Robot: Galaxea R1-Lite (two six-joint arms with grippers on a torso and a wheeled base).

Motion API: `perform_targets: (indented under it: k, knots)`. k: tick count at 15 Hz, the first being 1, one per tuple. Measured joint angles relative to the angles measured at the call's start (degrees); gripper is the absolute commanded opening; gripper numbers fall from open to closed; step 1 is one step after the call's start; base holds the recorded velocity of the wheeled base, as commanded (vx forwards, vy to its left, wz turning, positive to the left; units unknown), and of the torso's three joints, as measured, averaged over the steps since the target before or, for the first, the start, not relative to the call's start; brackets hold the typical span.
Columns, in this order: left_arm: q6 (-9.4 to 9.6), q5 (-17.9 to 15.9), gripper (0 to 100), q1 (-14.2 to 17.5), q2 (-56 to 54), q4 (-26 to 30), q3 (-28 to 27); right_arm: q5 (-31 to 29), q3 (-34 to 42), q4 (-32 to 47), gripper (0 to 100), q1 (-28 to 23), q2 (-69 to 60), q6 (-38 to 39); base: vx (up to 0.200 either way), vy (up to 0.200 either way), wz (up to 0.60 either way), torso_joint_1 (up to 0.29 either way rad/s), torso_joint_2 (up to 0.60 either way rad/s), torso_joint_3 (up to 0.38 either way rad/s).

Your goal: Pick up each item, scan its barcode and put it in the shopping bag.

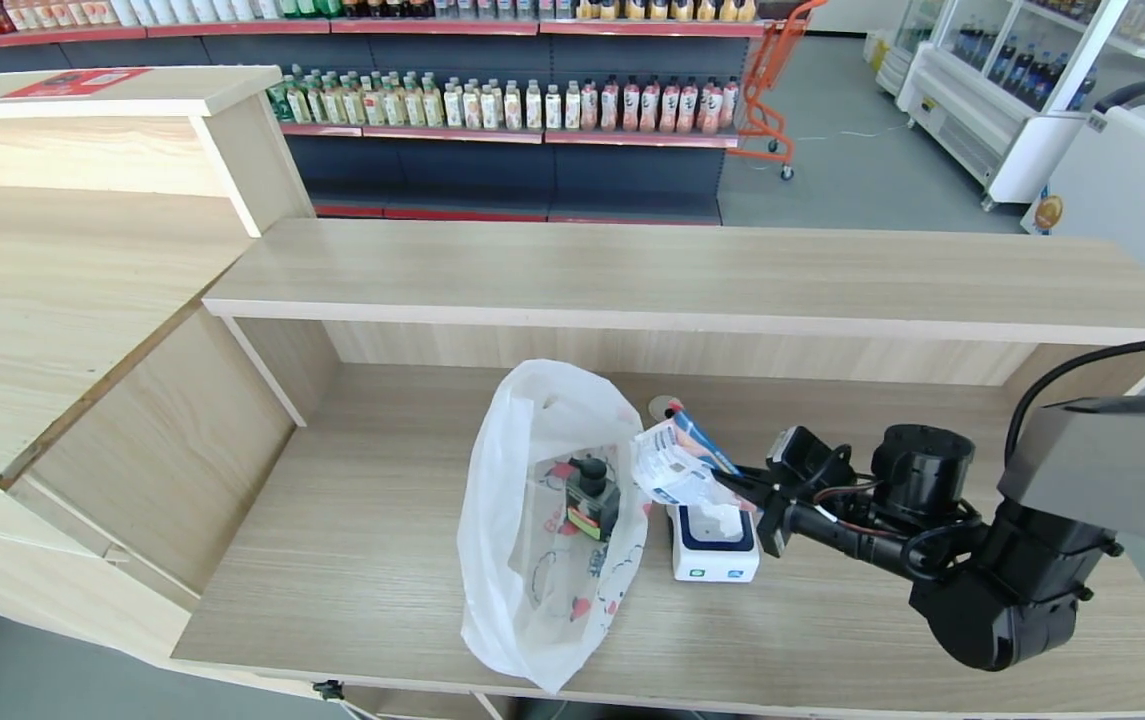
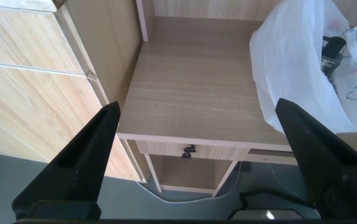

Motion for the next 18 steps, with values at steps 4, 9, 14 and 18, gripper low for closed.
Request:
perform_targets:
  k: [4,9,14,18]
  knots:
    - [-0.02,-0.01,100,0.00,0.00,0.00,0.00,0.00,-0.48,-0.20,0,-0.83,1.12,-0.57,0.000,0.000,0.00,0.000,0.00,0.000]
    - [-0.02,0.00,100,0.00,0.00,0.00,0.00,-0.09,0.57,-0.16,0,-0.94,-0.55,-0.59,0.000,0.000,0.00,0.000,0.00,0.000]
    - [-0.05,0.00,100,0.00,0.00,0.00,0.00,-0.20,2.82,-0.28,0,-1.82,-1.82,-2.13,0.000,0.000,0.00,0.000,0.00,0.000]
    - [-0.02,0.02,100,0.00,0.00,0.00,0.00,-0.28,3.30,-0.39,0,-1.97,-2.01,-2.77,0.000,0.000,0.00,0.000,0.00,0.000]
